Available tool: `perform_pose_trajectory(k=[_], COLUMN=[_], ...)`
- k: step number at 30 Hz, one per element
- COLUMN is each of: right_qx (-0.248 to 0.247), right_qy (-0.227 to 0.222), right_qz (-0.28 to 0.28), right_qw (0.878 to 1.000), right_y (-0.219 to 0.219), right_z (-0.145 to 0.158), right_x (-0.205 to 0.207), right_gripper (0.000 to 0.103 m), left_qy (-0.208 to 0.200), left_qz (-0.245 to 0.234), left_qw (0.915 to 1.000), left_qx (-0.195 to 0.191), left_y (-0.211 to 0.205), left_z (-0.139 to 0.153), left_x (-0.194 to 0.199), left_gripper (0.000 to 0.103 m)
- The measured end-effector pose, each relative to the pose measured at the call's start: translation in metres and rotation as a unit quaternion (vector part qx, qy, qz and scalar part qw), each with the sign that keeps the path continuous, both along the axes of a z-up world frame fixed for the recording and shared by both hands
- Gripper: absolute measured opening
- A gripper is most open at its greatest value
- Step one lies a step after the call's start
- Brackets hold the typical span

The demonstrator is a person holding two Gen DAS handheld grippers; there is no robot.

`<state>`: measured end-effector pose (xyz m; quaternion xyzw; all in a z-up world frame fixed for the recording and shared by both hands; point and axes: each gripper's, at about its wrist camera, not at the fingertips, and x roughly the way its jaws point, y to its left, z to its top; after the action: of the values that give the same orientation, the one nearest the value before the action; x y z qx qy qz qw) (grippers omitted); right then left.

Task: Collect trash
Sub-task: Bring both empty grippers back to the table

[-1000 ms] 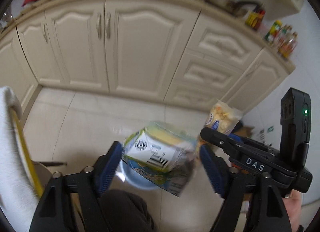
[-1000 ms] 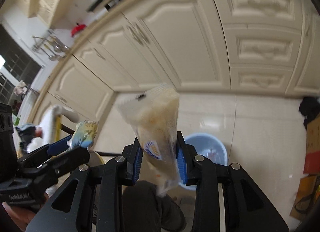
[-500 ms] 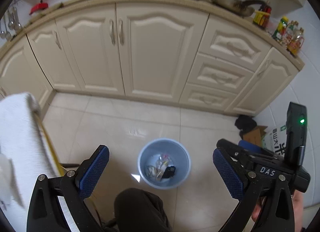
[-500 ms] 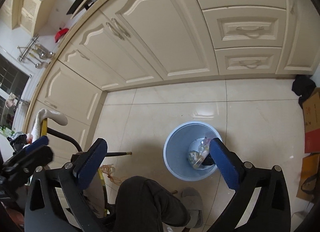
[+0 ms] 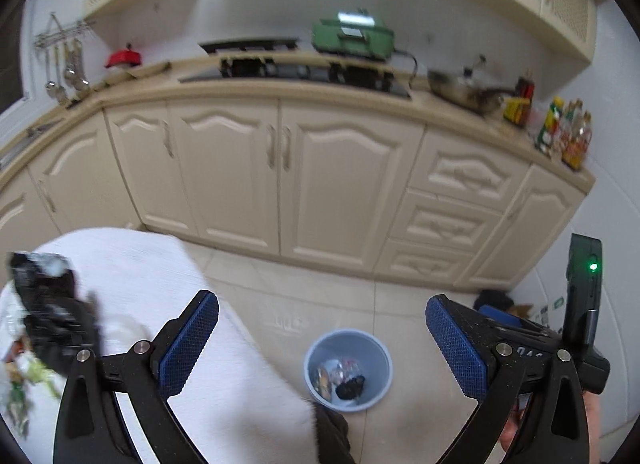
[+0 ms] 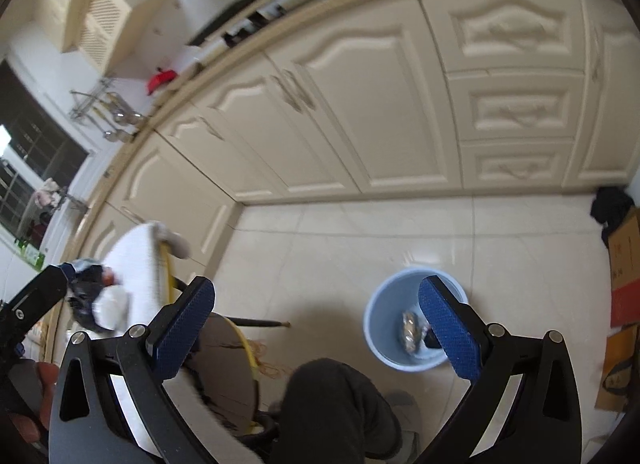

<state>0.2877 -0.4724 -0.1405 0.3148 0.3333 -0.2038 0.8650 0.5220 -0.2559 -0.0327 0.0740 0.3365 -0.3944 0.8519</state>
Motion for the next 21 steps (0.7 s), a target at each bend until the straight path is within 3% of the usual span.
perform_pose_trajectory(k=[10, 21], right_qx=[-0.061, -0.124], right_qy=[-0.063, -0.097], right_qz=[0.069, 0.182], right_qw=[0.994, 0.971], right_y=[0.087, 0.208], right_z=[0.08, 0.122], right_x=[0.038, 0.087], right_gripper=[0.103, 0.103], left_qy=[-0.047, -0.082], left_qz=[0.093, 0.227], left_qw=[0.9928, 0.9655], left_qx=[-0.06, -0.098], left_y=[0.156, 0.292], left_z=[0.044, 0.054], left_x=[-0.042, -0.108], left_gripper=[0.102, 0.102])
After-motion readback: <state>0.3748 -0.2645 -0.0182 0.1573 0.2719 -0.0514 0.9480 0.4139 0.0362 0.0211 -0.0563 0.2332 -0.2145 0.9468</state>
